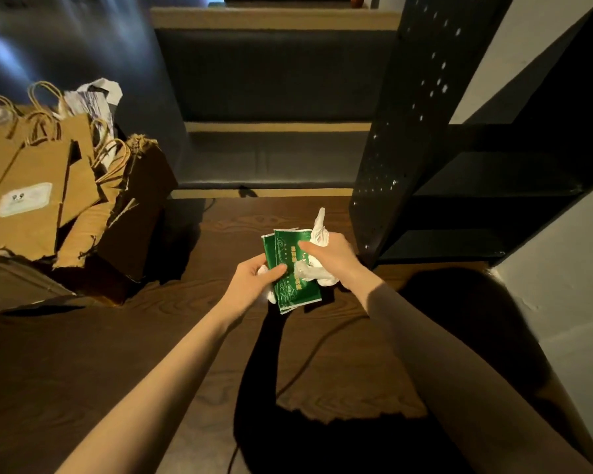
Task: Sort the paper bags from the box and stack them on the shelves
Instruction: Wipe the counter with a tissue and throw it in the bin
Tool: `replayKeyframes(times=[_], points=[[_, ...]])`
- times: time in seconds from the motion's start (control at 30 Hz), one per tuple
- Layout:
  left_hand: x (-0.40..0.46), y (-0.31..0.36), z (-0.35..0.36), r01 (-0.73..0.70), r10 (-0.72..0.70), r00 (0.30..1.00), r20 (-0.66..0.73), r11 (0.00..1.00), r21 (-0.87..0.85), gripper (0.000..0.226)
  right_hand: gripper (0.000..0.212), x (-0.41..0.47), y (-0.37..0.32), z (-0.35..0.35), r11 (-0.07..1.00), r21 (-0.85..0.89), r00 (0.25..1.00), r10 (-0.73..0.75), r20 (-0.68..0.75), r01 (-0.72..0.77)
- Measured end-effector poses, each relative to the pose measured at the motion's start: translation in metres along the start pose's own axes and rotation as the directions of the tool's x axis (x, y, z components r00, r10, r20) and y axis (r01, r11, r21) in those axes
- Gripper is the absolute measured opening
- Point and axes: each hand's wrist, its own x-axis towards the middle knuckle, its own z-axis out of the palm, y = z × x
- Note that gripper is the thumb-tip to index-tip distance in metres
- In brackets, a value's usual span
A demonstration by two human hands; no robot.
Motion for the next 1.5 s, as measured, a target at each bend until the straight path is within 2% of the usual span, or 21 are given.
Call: replayKeyframes(times=[0.07,0.13,0.23,0.3,0.4,0.47,0.53,0.63,0.7,0.8,0.83,0.93,1.03,1.07,1.13,1.2,1.23,1.3,1.37,1.43,1.5], points=[[0.006,-0.003,-0.003,0.014,-0.012,0.999,-0.041,0.999,0.051,0.018,0.019,0.002,-0.002,0.004,0.998,0.063,0.998,-0.001,0.065,-0.003],[0.012,-0.005,-0.007,0.024,-0.016,0.996,-0.086,0.996,0.084,0.021,0.028,0.008,0.0,0.004,0.994,0.11,1.0,-0.001,0.024,-0.001],[0.021,-0.005,-0.017,0.008,0.01,0.989,-0.146,0.992,0.127,0.022,0.034,0.023,0.017,-0.002,0.998,-0.044,0.984,0.028,-0.175,-0.037],[0.032,-0.01,-0.024,0.02,0.004,0.985,-0.175,0.99,0.138,0.023,0.031,0.037,0.031,-0.004,0.976,-0.191,0.967,0.052,-0.248,-0.101],[0.039,-0.015,-0.026,0.035,-0.006,0.979,-0.203,0.99,0.139,0.022,0.034,0.052,0.052,-0.001,0.863,-0.497,0.974,-0.032,-0.226,-0.087],[0.045,-0.02,-0.027,0.061,-0.029,0.974,-0.224,0.989,0.138,0.023,0.037,0.069,0.064,0.003,0.8,-0.595,0.977,-0.06,-0.206,-0.077],[0.049,-0.026,-0.028,0.077,-0.042,0.971,-0.237,0.987,0.143,0.023,0.039,0.083,0.074,0.007,0.802,-0.597,0.985,-0.069,-0.157,-0.039],[0.054,-0.027,-0.032,0.094,-0.059,0.966,-0.253,0.987,0.129,0.021,0.036,0.098,0.082,0.015,0.786,-0.601,0.972,-0.001,-0.234,-0.144],[0.055,-0.026,-0.034,0.104,-0.07,0.963,-0.262,0.987,0.119,0.019,0.036,0.099,0.078,0.019,0.675,-0.713,0.968,0.007,-0.253,-0.191],[0.055,-0.022,-0.037,0.107,-0.073,0.96,-0.271,0.988,0.113,0.019,0.043,0.098,0.072,0.018,0.623,-0.764,0.98,0.014,-0.2,-0.165],[0.054,-0.021,-0.038,0.107,-0.072,0.958,-0.277,0.988,0.112,0.019,0.043,0.096,0.071,0.016,0.644,-0.749,0.982,0.017,-0.188,-0.154],[0.048,-0.014,-0.041,0.106,-0.079,0.957,-0.281,0.991,0.082,0.019,0.044,0.086,0.057,0.013,0.834,-0.543,0.991,0.026,-0.134,-0.095],[0.039,-0.001,-0.047,0.087,-0.06,0.957,-0.284,0.993,0.083,0.02,0.045,0.078,0.031,0.01,0.916,-0.397,0.992,0.005,-0.128,-0.056],[0.035,0.005,-0.05,0.072,-0.044,0.956,-0.289,0.994,0.087,0.02,0.045,0.075,0.019,0.011,0.95,-0.31,0.993,0.009,-0.12,-0.046],[0.027,0.018,-0.055,0.044,-0.018,0.949,-0.314,0.996,0.077,0.019,0.041,0.069,-0.004,0.015,0.999,-0.032,0.998,0.012,-0.061,-0.014],[0.016,0.033,-0.06,0.02,-0.003,0.936,-0.351,0.999,0.046,0.017,0.031,0.06,-0.027,0.019,0.972,0.234,0.999,0.036,-0.015,-0.032],[0.009,0.04,-0.065,0.006,0.011,0.929,-0.37,0.999,0.043,0.016,0.024,0.056,-0.037,0.023,0.914,0.398,0.997,0.068,0.028,-0.073],[-0.005,0.052,-0.076,-0.027,0.047,0.919,-0.392,0.998,0.055,0.016,0.04,0.043,-0.062,0.033,0.746,0.637,0.98,0.151,0.126,-0.197],[-0.022,0.064,-0.09,-0.055,0.078,0.907,-0.413,0.996,0.067,0.018,0.047,0.029,-0.087,0.046,0.709,0.68,0.982,0.142,0.122,-0.187],[-0.04,0.076,-0.105,-0.069,0.097,0.891,-0.444,0.995,0.078,0.022,0.036,0.011,-0.112,0.064,0.713,0.693,0.994,0.079,0.071,-0.106],[-0.061,0.087,-0.122,-0.081,0.129,0.875,-0.467,0.989,0.123,0.025,0.033,-0.002,-0.134,0.087,0.769,0.639,1.0,-0.006,-0.022,0.019]])
